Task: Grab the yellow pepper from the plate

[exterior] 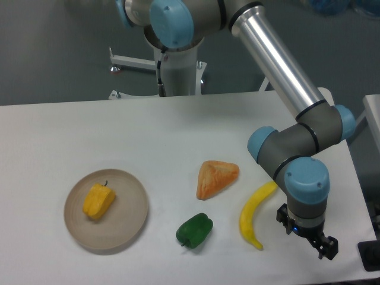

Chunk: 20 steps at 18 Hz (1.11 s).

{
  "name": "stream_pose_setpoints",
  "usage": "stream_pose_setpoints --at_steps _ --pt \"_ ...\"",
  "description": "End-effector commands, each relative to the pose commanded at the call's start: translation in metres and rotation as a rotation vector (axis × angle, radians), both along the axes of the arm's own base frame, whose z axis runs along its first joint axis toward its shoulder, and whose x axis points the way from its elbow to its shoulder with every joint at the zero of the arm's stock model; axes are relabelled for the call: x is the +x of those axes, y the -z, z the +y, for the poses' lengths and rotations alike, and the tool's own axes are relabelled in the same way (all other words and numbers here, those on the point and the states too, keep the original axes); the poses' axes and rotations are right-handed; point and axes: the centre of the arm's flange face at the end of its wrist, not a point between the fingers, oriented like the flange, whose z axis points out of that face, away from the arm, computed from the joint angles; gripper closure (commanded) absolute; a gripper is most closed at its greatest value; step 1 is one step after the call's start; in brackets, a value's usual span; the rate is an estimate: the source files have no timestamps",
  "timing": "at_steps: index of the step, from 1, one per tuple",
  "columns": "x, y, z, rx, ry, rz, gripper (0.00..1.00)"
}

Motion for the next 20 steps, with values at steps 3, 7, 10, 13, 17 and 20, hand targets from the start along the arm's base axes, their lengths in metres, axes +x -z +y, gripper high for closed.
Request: stream_pose_setpoints --at_steps 3,7,10,13,17,20 --pt "0.001 0.002 -0.001 -0.001 -0.012 -0.006 0.0" --pt "0.018 -0.011 -0.001 0.001 -0.015 -0.019 0.0" --pt "0.042 -0.029 -0.022 -0.008 -0.015 -0.061 0.0" --pt "0.087 -0.052 -0.036 0.0 -0.073 -0.13 0.0" --pt "0.16 -0.08 -0.045 0.063 -0.208 -0.266 0.0" --pt "0.216 -0.077 -0.038 0.061 -0.268 -0.342 0.0"
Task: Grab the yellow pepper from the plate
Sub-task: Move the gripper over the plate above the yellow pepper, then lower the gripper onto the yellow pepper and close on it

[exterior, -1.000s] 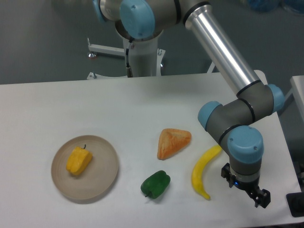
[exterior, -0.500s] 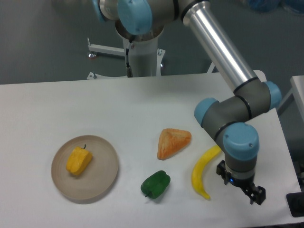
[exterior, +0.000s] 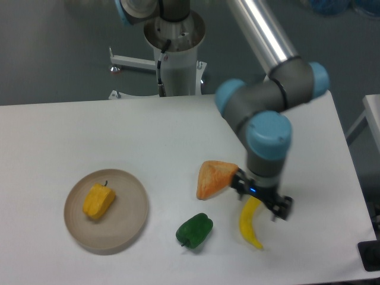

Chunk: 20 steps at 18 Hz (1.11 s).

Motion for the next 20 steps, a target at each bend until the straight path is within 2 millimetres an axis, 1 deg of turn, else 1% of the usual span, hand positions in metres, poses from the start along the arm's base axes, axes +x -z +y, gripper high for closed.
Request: stream_pose_setpoints --at_steps 2,5,7,9,12,13,15,17,18,20 --pt "0.043 0.006 0.015 -0.013 -0.026 -0.024 0.0" --pt "0.106 0.018 0.031 -0.03 -0.066 -0.07 0.0" --pt "0.139 0.023 0.037 -0.041 -0.102 -0.085 0.0" --pt "0.178 0.034 0.043 -0.065 -0.112 -0.095 0.0" --pt "0.22 0.042 0.047 -0.082 -0.124 -0.104 0.0" --pt "0.229 0.043 0.048 -0.084 -0.127 -0.104 0.0" --pt "0.246 0.054 0.051 -0.099 -0.116 -0.107 0.0" --pt "0.261 0.056 0.053 -0.098 -0.106 -0.106 0.0" --pt "0.267 0.06 0.053 -0.102 -0.1 -0.103 0.0" --pt "0.269 0.067 0.055 -0.104 -0.096 -0.097 0.0"
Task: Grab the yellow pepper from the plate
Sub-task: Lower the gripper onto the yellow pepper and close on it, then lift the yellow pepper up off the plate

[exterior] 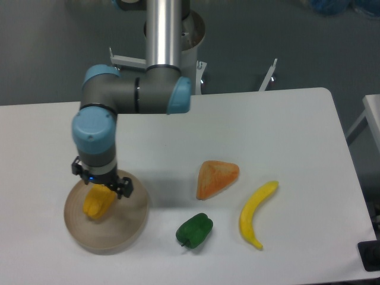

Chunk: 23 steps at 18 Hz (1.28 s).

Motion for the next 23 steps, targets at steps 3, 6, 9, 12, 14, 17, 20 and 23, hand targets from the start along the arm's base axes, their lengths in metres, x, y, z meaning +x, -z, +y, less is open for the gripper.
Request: stream_pose_setpoints --at_steps 3,6,9,12,14,17,20,23 --pt "0.003 0.003 0.002 0.011 0.008 0.003 0.0" --pt "0.003 0.01 0.002 0.004 0.012 0.001 0.0" --pt "0.005 0.017 -0.002 -0.009 0.021 -0.002 0.0" --pt "0.005 0.025 -0.005 -0.018 0.021 -0.002 0.0" --pt "0.005 0.024 -0.004 -0.014 0.021 -0.001 0.0" --pt "0.004 0.028 -0.004 -0.021 0.023 0.01 0.0" --pt "0.004 0.028 -0.003 -0.012 0.023 0.013 0.2" --pt "0.004 0.028 -0.002 -0.006 0.026 0.013 0.48"
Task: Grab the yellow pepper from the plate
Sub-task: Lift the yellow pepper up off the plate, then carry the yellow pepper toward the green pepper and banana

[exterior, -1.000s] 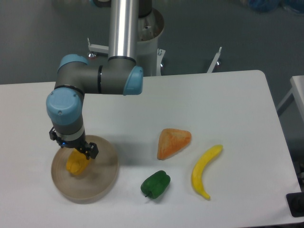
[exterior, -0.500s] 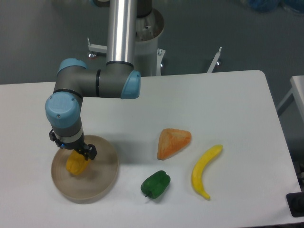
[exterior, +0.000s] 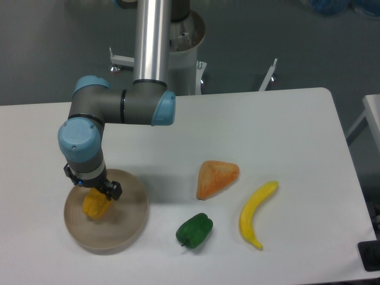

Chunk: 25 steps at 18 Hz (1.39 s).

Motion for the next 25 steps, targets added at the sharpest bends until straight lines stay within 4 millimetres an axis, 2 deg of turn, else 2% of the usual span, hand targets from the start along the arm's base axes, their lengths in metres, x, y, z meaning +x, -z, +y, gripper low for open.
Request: stream_pose_setpoints --at_steps 2,3,10,14,17,19,25 --pt "0.0 0.0 0.0 0.0 0.0 0.0 0.62" --pt "-0.001 0.0 0.0 0.0 -0.002 0.0 0.64" --pt "-0.003 -0.007 -0.001 0.011 0.012 0.003 0.64" --pt "-0.018 -0.023 -0.002 0.035 0.033 0.01 0.64" --pt "-0.054 -0.036 -0.003 0.061 0.057 0.023 0.64" --pt "-0.098 -0.051 -0.01 0.083 0.056 0.035 0.64" --pt "-0.204 -0.096 -0.037 0.149 0.092 0.09 0.64"
